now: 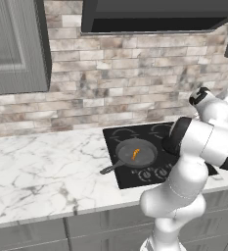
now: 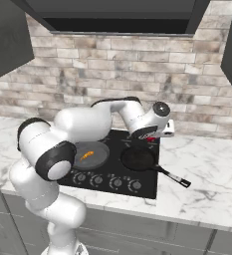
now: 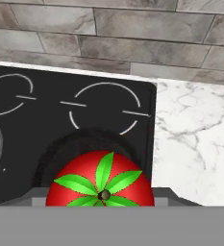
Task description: Place both pans onto different burners. Then place the tomato and the shrimp on different pans.
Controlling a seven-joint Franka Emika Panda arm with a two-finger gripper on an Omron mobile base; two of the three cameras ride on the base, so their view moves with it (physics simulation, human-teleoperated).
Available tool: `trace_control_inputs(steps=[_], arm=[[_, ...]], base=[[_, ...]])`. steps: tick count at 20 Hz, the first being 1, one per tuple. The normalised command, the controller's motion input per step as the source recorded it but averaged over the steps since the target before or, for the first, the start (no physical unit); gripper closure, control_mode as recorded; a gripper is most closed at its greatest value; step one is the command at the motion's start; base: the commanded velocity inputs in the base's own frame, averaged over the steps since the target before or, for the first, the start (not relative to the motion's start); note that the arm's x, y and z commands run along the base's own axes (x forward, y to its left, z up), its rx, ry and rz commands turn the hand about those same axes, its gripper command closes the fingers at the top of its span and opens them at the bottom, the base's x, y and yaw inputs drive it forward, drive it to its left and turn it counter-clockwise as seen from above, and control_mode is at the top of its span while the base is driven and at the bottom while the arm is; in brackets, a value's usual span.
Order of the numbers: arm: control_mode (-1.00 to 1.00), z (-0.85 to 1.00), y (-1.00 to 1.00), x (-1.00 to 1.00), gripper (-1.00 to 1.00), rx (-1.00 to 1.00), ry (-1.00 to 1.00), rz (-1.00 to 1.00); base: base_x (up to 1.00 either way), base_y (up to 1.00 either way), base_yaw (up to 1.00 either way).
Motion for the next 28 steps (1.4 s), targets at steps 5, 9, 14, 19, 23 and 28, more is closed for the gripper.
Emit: trace_control_inputs(steps=[5, 9, 14, 19, 23, 28], arm=[[-1.0, 0.0, 0.31, -0.42, 1.0, -0.02, 0.06, 0.01], [-1.0, 0.0, 0.3, -0.39, 1.0, 0.0, 0.08, 0.01], [-1.0, 0.0, 0.31, -0.38, 1.0, 0.0, 0.06, 0.01], [-1.0, 0.0, 0.23, -0.27, 1.0, 0.0, 0.01, 0.01], [-1.0, -0.11, 0.08, 0.1, 1.0, 0.0, -0.01, 0.0], [-1.0, -0.16, 0.0, 0.37, 1.0, 0.0, -0.09, 0.0]], base=[[0.0, 0.0, 0.0], [0.0, 0.0, 0.0], [0.0, 0.0, 0.0], [0.0, 0.0, 0.0], [0.0, 0.0, 0.0], [0.0, 0.0, 0.0]])
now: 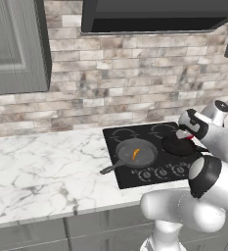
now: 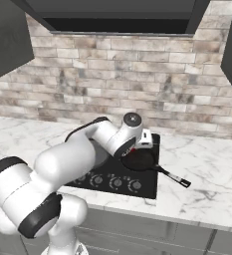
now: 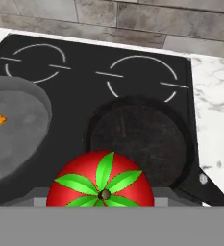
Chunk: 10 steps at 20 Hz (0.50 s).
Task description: Place both pans onto different burners. Then place the tomato and the shrimp on different pans.
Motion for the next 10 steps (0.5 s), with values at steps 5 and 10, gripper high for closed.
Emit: trace_control_inputs(steps=[5, 10], arm=[[-1.0, -0.21, 0.0, 0.23, 1.0, 0.0, -0.05, 0.0], [-1.0, -0.14, -0.02, 0.0, 1.0, 0.0, 0.01, 0.0]], base=[[0.0, 0.0, 0.0], [0.0, 0.0, 0.0]])
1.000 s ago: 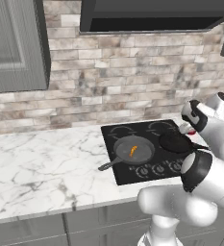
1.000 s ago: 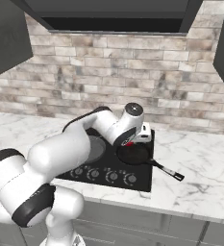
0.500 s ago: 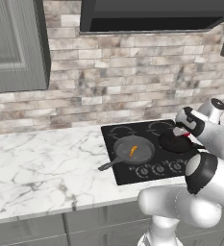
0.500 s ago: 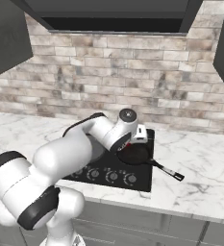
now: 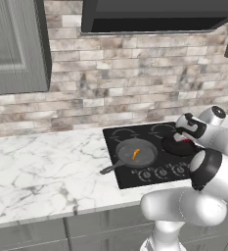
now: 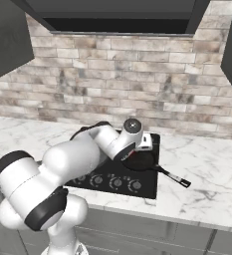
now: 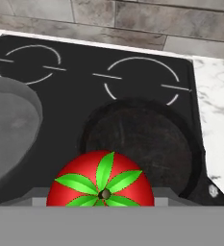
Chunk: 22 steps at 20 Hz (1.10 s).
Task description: Place both pans onto different burners. Then place the tomato and the shrimp on different pans.
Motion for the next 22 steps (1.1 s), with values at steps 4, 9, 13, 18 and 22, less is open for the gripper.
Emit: trace_control_inputs(steps=[4, 9, 13, 18, 22], arm=[[-1.0, -0.07, -0.06, 0.0, 1.0, 0.0, 0.02, 0.0], [-1.0, -0.1, -0.05, 0.0, 1.0, 0.0, 0.01, 0.0], [-1.0, -0.15, -0.06, 0.0, 1.0, 0.0, 0.0, 0.0], [-1.0, -0.18, -0.02, 0.02, 1.0, 0.0, 0.0, 0.0], [-1.0, -0.06, 0.0, 0.06, 1.0, 0.0, -0.01, 0.0]], base=[[0.0, 0.0, 0.0], [0.0, 0.0, 0.0], [0.0, 0.0, 0.0], [0.0, 0.0, 0.0], [0.0, 0.0, 0.0]])
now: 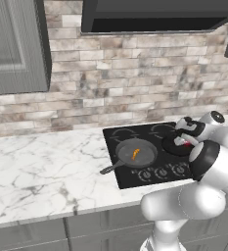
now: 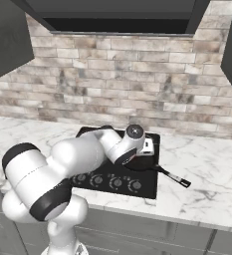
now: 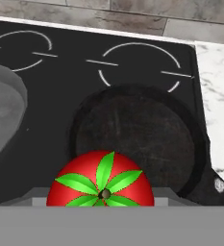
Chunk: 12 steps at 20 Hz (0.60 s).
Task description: Place both pans onto different burners. Then place the tomato and the shrimp on different pans.
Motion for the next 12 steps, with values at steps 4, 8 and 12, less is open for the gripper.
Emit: trace_control_inputs(steps=[4, 8, 12], arm=[[-1.0, -0.13, -0.01, 0.08, 1.0, 0.0, 0.0, 0.0], [-1.0, -0.18, -0.08, 0.06, 1.0, 0.0, 0.0, 0.0], [-1.0, -0.18, -0.06, 0.06, 1.0, 0.0, 0.0, 0.0]], base=[[0.0, 0.0, 0.0], [0.0, 0.0, 0.0], [0.0, 0.0, 0.0]])
